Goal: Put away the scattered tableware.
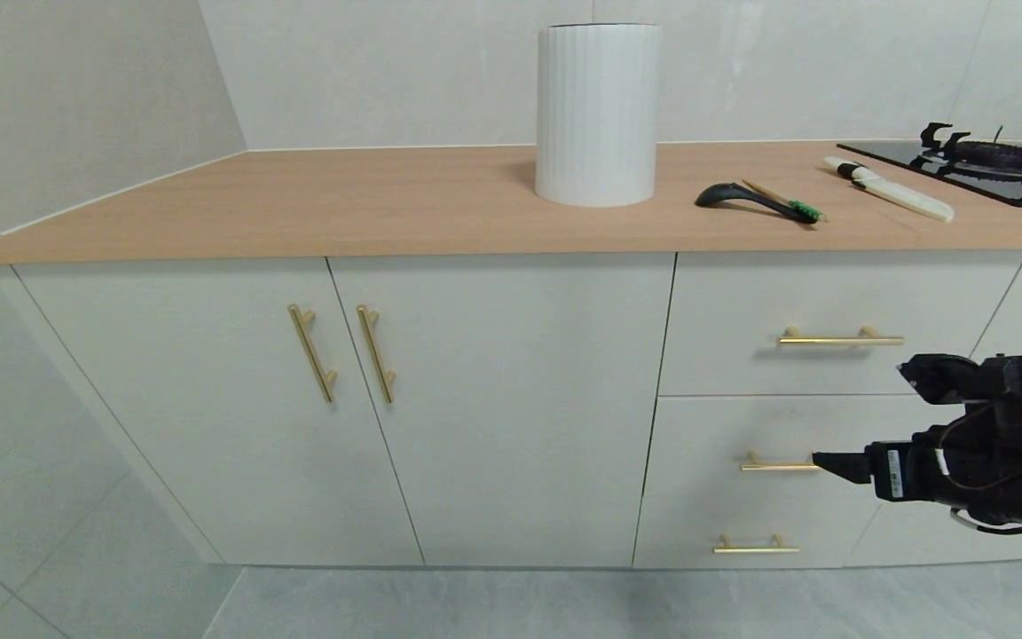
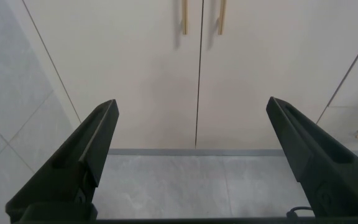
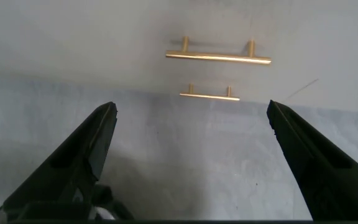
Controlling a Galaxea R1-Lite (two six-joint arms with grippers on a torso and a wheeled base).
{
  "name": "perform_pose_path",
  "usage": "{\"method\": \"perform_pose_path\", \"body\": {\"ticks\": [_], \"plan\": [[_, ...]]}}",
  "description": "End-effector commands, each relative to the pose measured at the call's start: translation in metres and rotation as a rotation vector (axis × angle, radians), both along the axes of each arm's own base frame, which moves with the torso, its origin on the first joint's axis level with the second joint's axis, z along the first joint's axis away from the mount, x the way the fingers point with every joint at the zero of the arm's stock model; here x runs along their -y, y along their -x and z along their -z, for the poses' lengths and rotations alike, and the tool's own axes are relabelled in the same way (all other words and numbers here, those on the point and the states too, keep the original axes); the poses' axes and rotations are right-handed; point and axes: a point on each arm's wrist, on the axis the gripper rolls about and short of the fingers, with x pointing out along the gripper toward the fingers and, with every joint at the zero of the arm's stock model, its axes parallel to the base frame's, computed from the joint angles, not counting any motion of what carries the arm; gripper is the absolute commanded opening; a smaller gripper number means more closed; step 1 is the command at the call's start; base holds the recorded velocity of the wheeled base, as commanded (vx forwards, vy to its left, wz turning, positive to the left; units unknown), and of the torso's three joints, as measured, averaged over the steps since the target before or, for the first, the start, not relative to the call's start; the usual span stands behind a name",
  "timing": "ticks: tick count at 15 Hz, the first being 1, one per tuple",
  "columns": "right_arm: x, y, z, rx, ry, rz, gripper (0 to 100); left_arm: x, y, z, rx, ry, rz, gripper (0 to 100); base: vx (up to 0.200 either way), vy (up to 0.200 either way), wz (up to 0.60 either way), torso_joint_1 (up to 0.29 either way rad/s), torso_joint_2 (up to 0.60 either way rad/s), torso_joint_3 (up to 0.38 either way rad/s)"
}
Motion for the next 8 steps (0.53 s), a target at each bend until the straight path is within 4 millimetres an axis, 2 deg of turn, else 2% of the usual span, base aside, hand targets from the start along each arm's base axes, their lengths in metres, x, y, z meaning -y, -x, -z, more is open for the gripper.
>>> {"method": "perform_pose_path", "body": {"ticks": [1,4,5,8], "plan": [[0.000,-0.018,0.040,-0.100,0.010,0.011,100,0.000,0.000,0.000,0.000,0.000,0.000,100,0.000,0.000,0.00,0.000,0.00,0.000],[0.009,-0.031,0.060,-0.088,0.011,0.051,100,0.000,0.000,0.000,0.000,0.000,0.000,100,0.000,0.000,0.00,0.000,0.00,0.000],[0.016,-0.041,0.069,-0.042,0.009,0.074,100,0.000,0.000,0.000,-0.001,0.000,0.000,100,0.000,0.000,0.00,0.000,0.00,0.000],[0.022,-0.052,0.082,0.022,0.010,0.093,100,0.000,0.000,0.000,0.000,0.000,0.000,100,0.000,0.000,0.00,0.000,0.00,0.000]]}}
